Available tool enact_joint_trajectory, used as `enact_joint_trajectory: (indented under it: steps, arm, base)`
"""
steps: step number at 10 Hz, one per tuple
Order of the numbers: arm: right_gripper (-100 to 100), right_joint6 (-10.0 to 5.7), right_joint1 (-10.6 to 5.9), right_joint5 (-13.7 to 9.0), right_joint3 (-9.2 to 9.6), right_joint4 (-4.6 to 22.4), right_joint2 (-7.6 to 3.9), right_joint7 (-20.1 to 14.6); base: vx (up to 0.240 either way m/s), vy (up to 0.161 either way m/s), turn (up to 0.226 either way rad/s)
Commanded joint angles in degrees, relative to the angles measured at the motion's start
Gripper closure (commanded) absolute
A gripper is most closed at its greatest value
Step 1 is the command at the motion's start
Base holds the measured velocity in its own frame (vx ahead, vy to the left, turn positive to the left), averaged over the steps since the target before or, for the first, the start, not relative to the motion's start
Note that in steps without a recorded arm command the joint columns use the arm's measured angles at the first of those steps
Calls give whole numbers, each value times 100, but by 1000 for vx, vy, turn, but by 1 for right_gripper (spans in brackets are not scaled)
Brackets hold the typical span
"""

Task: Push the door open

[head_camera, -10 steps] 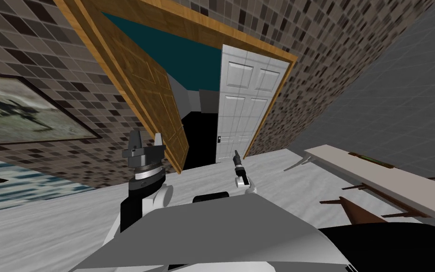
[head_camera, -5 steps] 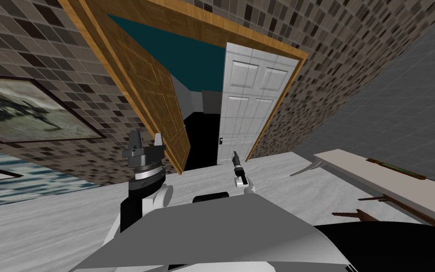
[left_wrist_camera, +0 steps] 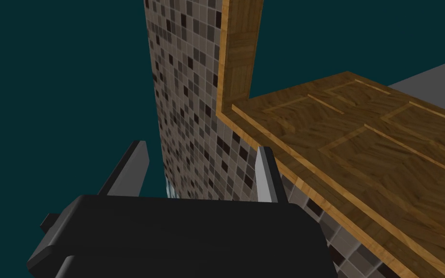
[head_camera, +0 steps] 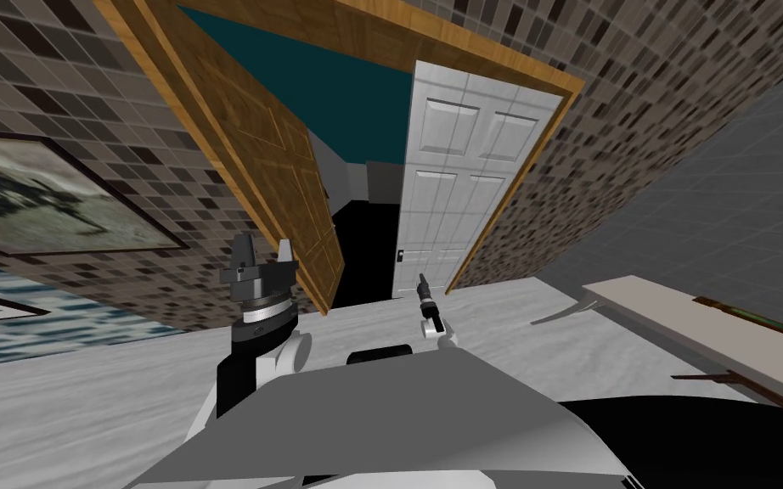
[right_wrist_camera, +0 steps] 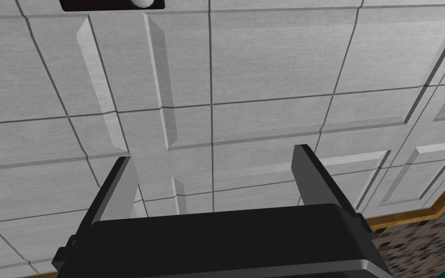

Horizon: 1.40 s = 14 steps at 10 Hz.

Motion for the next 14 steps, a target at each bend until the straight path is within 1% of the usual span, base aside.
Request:
enact_joint_trajectory:
  steps: [1, 6, 11, 13, 14]
  arm:
    - [-100, -67, -109, 15, -21, 257, 4, -24]
    - [-100, -227, -406, 61, -75, 949, 26, -87]
    - [-100, -353, -639, 97, -118, 1492, 49, -135]
    - [-100, -388, -704, 107, -130, 1643, 58, -149]
    - [-100, -423, -769, 117, -142, 1795, 66, -163]
  base:
    - [66, -12, 70]
    - [93, -22, 63]
    - [87, -16, 49]
    - [67, -29, 33]
    - [76, -19, 54]
